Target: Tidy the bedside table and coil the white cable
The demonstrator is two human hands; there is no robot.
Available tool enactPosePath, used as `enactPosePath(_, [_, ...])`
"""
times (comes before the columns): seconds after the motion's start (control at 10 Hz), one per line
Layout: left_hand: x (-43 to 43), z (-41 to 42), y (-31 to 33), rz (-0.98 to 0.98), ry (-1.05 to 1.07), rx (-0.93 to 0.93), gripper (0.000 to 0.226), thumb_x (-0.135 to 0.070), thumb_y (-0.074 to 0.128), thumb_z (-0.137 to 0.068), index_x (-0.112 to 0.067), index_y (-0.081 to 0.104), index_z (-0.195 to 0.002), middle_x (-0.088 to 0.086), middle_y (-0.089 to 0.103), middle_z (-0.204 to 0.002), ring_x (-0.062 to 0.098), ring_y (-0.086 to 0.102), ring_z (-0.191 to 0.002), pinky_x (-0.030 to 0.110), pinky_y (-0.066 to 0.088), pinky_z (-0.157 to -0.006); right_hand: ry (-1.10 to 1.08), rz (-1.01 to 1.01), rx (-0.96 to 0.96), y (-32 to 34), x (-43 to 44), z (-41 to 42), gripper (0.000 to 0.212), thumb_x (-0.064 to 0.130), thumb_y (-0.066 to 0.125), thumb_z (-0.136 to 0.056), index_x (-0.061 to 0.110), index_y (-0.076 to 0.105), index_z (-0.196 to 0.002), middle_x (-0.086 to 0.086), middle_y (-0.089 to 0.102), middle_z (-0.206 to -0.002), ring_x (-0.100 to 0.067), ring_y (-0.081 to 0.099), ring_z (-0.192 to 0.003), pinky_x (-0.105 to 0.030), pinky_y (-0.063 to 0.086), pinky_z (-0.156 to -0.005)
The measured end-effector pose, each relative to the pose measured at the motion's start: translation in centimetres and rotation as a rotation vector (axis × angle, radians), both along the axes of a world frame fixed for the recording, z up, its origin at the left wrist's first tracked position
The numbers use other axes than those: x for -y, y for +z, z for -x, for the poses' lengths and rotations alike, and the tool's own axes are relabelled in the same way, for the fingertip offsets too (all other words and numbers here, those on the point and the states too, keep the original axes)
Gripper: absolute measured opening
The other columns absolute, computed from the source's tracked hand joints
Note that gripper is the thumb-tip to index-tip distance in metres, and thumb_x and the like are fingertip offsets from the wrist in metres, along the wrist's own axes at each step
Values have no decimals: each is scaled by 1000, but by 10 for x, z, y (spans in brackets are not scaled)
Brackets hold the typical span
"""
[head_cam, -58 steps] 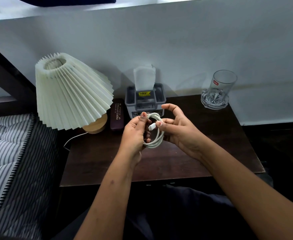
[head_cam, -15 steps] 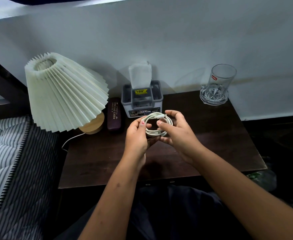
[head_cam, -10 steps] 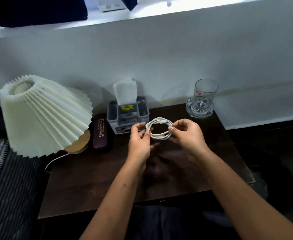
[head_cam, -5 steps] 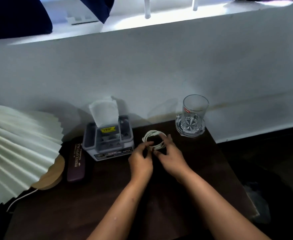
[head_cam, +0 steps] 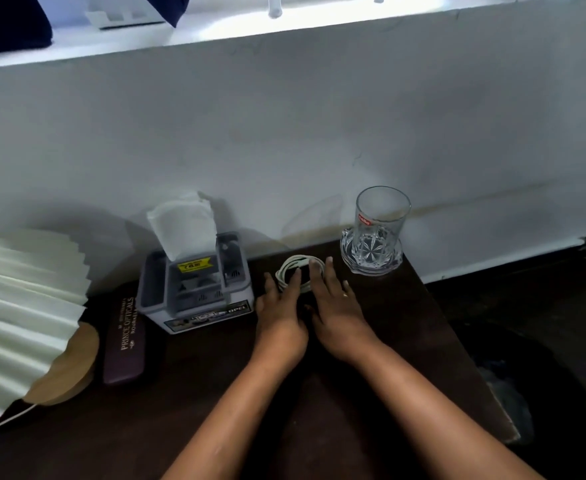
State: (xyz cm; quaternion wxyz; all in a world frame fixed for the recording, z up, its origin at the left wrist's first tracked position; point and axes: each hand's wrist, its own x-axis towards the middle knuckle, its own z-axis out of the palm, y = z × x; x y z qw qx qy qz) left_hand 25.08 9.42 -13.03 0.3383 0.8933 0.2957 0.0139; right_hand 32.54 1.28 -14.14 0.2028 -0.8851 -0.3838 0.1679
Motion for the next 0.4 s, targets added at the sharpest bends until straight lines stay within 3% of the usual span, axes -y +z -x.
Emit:
enactPosePath(0.2, [17, 17, 10, 77, -42, 24, 80, 8, 41, -79, -26, 17, -148, 21, -8, -156, 35, 4, -144, 28, 10, -114, 9, 32, -29, 9, 9, 9, 77, 16, 45, -90, 16, -6, -148, -14, -12, -157, -21, -9, -146, -38, 1, -117])
enactPosePath(0.4, [24, 45, 34, 232, 99, 69, 68, -2, 54, -87, -21, 25, -146, 13, 2, -158, 25, 8, -146, 20, 11, -112, -4, 66, -134, 28, 23, 32, 86, 21, 56, -87, 19, -5, -149, -18, -13, -156, -28, -5, -146, -36, 6, -117])
